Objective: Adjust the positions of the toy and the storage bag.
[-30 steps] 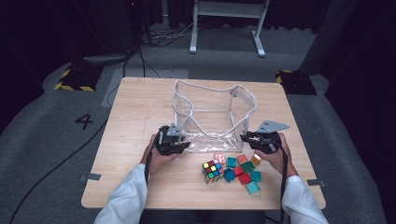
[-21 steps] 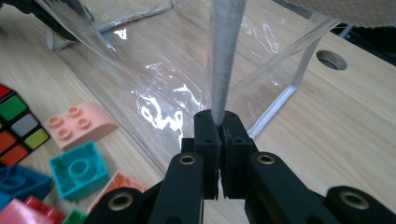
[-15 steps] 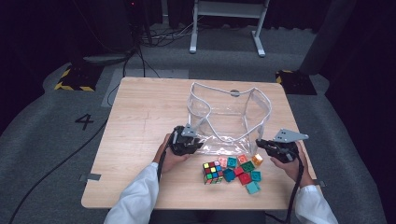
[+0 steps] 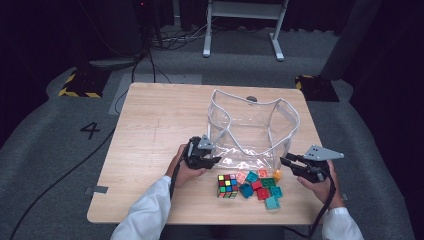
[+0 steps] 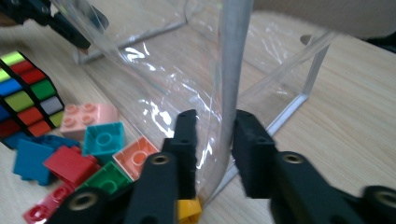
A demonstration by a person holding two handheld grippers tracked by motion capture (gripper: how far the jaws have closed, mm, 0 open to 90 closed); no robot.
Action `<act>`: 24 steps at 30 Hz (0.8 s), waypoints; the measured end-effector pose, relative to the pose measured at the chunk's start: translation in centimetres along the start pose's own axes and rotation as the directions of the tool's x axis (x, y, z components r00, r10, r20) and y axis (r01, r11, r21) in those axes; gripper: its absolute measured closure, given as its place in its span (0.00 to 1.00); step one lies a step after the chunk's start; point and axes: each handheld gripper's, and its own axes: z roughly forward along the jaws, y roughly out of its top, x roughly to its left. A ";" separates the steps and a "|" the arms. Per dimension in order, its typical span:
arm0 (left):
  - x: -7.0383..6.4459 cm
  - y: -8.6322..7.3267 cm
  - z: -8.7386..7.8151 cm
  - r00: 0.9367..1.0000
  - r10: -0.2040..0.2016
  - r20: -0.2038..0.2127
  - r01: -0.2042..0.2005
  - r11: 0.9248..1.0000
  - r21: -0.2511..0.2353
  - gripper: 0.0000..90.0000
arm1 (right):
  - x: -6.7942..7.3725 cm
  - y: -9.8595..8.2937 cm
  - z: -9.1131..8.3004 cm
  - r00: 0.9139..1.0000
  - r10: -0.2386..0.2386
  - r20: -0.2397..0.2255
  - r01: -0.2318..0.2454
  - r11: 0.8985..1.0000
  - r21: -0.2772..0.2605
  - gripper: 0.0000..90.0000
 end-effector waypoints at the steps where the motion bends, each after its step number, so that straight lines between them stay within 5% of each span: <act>1: 0.0 -0.2 -0.3 1.000 -0.002 0.004 0.002 1.000 0.004 0.58 | 0.1 0.2 -0.3 1.000 0.008 0.007 -0.008 1.000 -0.012 0.68; 10: 0.3 -3.2 -3.6 0.999 -0.020 -0.046 0.022 0.999 0.039 0.23 | 2.5 1.8 -2.2 0.998 -0.024 -0.058 0.021 0.999 -0.044 0.40; 16: 0.1 -6.1 -5.9 0.996 -0.032 -0.078 0.037 0.997 0.063 0.18 | 4.2 2.0 -1.8 0.989 -0.045 -0.142 0.038 0.998 -0.052 0.32; 19: -0.2 -8.0 -6.6 0.993 -0.014 -0.115 0.026 0.994 0.108 0.18 | 5.7 1.9 -0.3 0.967 -0.078 -0.241 0.076 0.997 -0.018 0.29; 20: -0.2 -8.0 -6.6 0.993 -0.014 -0.115 0.026 0.994 0.108 0.18 | 5.7 1.9 -0.3 0.967 -0.078 -0.241 0.076 0.997 -0.018 0.29; 21: -0.4 -8.7 -6.8 0.992 -0.007 -0.124 0.024 0.990 0.136 0.18 | 7.0 1.9 1.1 0.951 -0.101 -0.291 0.106 0.994 0.004 0.28; 24: -0.6 -9.5 -7.0 0.993 -0.018 -0.115 0.032 0.992 0.119 0.18 | 8.5 2.2 2.7 0.931 -0.131 -0.341 0.151 0.988 0.032 0.27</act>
